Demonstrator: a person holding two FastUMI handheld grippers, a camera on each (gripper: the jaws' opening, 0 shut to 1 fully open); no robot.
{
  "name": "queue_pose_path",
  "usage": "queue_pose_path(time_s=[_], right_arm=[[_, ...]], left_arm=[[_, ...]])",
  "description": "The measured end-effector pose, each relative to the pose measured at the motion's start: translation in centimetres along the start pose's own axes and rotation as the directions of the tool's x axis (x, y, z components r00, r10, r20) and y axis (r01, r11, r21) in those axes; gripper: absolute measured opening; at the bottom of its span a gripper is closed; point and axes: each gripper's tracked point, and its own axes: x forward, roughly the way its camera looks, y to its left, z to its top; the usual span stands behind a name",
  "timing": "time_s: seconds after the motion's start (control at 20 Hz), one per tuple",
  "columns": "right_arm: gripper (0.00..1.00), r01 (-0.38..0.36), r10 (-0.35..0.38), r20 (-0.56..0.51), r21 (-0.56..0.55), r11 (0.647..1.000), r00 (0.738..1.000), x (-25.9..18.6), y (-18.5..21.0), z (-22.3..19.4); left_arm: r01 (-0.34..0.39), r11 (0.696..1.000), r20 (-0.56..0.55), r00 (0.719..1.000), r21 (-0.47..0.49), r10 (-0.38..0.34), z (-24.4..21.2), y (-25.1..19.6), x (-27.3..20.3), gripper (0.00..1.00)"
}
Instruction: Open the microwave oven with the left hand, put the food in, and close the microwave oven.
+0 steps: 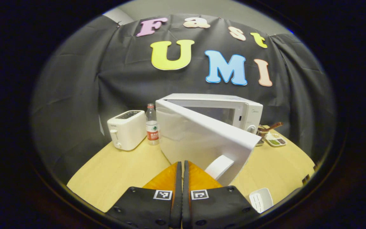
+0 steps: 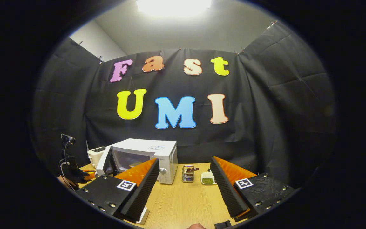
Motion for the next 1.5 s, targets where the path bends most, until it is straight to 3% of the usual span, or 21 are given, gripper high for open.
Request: queue_pose_path(time_s=[0.2,0.25,0.35,0.65,0.7,0.8,0.85,0.9,1.25,1.3,1.5], right_arm=[[0.98,0.025,-0.025,0.003,0.005,1.000,1.000,0.9,0.6,0.4],[0.98,0.029,-0.029,0.004,0.006,1.000,1.000,1.3,0.9,0.4],[0.98,0.032,-0.032,0.010,0.006,0.999,0.999,1.8,1.4,0.6],[0.98,0.072,-0.072,0.006,-0.007,0.997,0.997,2.5,1.9,0.9],[0.98,0.080,-0.080,0.005,-0.006,0.997,0.997,2.7,1.9,0.8],[0.98,0.096,-0.096,0.003,-0.009,0.995,0.995,3.0,1.9,0.8],[0.98,0.105,-0.105,0.000,-0.011,0.994,0.994,3.1,1.9,0.6],[0.98,0.112,-0.112,-0.004,-0.011,0.994,0.994,3.1,1.9,0.5],[0.98,0.173,-0.174,-0.021,-0.006,0.985,0.985,3.6,1.4,-0.1],[0.98,0.186,-0.186,-0.019,-0.004,0.983,0.982,3.5,1.2,-0.1],[0.98,0.237,-0.237,-0.022,-0.003,0.972,0.971,3.5,0.5,-0.4]], left_arm=[[0.085,0.996,0.006,0.996,0.030,-0.085,0.4,-2.5,1.7,0.04],[0.106,0.994,0.002,0.994,0.031,-0.106,0.3,-3.1,2.2,0.07],[0.145,0.989,-0.002,0.989,0.042,-0.145,0.7,-4.2,3.0,0.04],[0.239,0.968,-0.012,0.971,0.077,-0.239,1.4,-6.9,6.0,0.07],[0.251,0.964,-0.010,0.968,0.084,-0.251,1.6,-7.2,6.3,0.03],[0.271,0.958,-0.009,0.962,0.095,-0.272,1.9,-7.7,6.9,0.07],[0.283,0.955,-0.009,0.959,0.093,-0.284,2.0,-8.0,7.3,0.03],[0.293,0.952,-0.009,0.956,0.091,-0.293,2.0,-8.3,7.7,0.07],[0.314,0.946,-0.005,0.949,0.085,-0.315,2.7,-9.6,11.1,0.07],[0.319,0.944,-0.007,0.948,0.085,-0.319,2.8,-9.7,11.6,0.03],[0.343,0.935,-0.007,0.939,0.085,-0.344,3.3,-10.7,13.6,0.07]])
